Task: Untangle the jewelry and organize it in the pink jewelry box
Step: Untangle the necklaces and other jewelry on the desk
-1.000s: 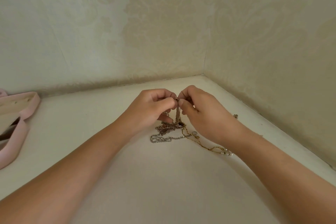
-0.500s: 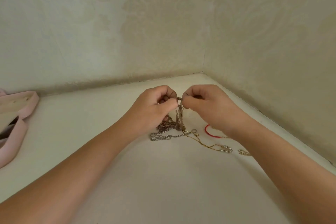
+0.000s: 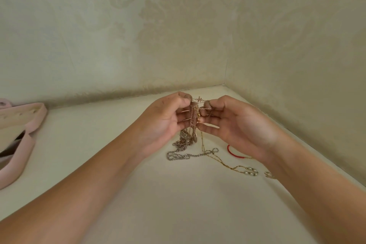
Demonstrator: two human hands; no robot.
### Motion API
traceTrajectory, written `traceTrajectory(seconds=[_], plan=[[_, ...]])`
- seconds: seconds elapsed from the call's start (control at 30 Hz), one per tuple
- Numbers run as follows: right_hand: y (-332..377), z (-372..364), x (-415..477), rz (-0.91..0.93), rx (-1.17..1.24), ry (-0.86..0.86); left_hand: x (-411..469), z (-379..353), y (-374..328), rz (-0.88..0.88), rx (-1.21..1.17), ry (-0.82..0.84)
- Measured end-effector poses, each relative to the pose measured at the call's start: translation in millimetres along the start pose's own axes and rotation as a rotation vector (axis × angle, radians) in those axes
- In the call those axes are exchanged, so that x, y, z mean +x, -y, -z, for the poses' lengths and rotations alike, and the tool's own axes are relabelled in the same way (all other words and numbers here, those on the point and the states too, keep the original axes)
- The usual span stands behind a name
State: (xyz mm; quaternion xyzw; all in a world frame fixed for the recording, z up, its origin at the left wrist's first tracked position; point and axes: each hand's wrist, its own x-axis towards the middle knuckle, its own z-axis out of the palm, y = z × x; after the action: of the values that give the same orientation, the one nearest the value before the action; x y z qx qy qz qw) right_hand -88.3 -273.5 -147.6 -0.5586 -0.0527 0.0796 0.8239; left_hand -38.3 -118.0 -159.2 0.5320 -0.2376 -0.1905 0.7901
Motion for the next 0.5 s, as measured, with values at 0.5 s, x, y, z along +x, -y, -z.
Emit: traceTrajectory(seconds=[0.5], plan=[[10.4,-8.8,-10.1,0.140,-0.587,-0.186,-4.0,-0.3,-9.6,-0.004,0.218,-0.102]])
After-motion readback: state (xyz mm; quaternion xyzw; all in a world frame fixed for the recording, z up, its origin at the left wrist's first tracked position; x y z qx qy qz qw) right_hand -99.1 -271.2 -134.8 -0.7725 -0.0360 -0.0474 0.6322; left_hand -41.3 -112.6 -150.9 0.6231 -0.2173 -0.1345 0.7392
